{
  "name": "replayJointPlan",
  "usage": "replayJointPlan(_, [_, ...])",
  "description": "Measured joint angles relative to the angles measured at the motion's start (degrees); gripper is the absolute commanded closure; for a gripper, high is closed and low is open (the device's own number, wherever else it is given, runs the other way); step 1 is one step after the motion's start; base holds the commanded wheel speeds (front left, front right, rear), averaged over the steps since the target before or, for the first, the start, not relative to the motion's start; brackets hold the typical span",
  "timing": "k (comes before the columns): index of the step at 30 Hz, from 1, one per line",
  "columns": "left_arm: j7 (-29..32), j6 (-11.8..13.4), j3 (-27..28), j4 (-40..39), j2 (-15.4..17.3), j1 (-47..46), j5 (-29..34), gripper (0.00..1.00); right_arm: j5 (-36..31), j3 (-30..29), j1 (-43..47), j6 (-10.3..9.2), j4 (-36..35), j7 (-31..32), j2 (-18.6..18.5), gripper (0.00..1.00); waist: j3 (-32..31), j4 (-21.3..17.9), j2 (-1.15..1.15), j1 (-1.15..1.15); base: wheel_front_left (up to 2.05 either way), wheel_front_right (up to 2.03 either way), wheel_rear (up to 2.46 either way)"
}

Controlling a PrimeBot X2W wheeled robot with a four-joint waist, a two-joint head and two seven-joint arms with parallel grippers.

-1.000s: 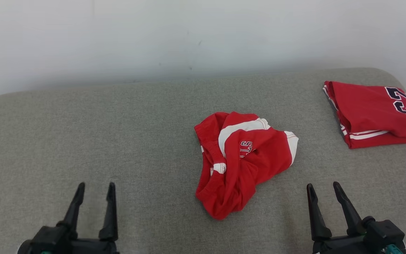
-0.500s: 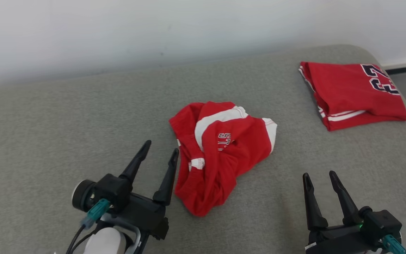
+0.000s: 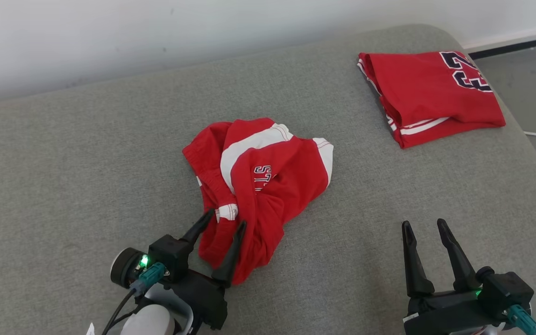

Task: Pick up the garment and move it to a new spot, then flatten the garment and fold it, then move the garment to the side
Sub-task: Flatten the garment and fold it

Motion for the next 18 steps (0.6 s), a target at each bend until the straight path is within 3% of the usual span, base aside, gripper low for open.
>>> replayJointPlan(2, [-0.01, -0.01, -0.58, 1.38, 0.05, -0.2, -0.71, 0.93, -0.01, -0.24, 0.0, 0.0, -0.05, -0.01, 0.03, 0.0, 0.41, -0.41, 0.0, 0.0, 0.0, 0.0, 0.0])
replayJointPlan(3, [0.0, -0.01, -0.81, 2.09, 0.11, -0.4, -0.97, 1.0, -0.02, -0.32, 0.0, 0.0, -0.08, -0.01, 0.04, 0.0, 0.57, -0.56, 0.0, 0.0, 0.0, 0.0, 0.0])
replayJointPlan(9, [0.0, -0.01, -1.15, 2.11, 0.44, -1.78, -1.83, 1.0, -0.19, -1.12, -0.2, 0.0, -0.25, 0.0, 0.24, 0.0, 0.72, -0.32, 0.0, -0.01, 0.0, 0.0, 0.0])
replayJointPlan(18, [0.0, 0.43, 5.08, -5.91, 1.57, -1.98, -1.2, 1.0, -0.45, -1.36, 0.18, 0.0, -0.22, -0.01, 0.38, 0.0, -0.24, 3.45, 0.0, -0.01, 0.0, 0.0, 0.0])
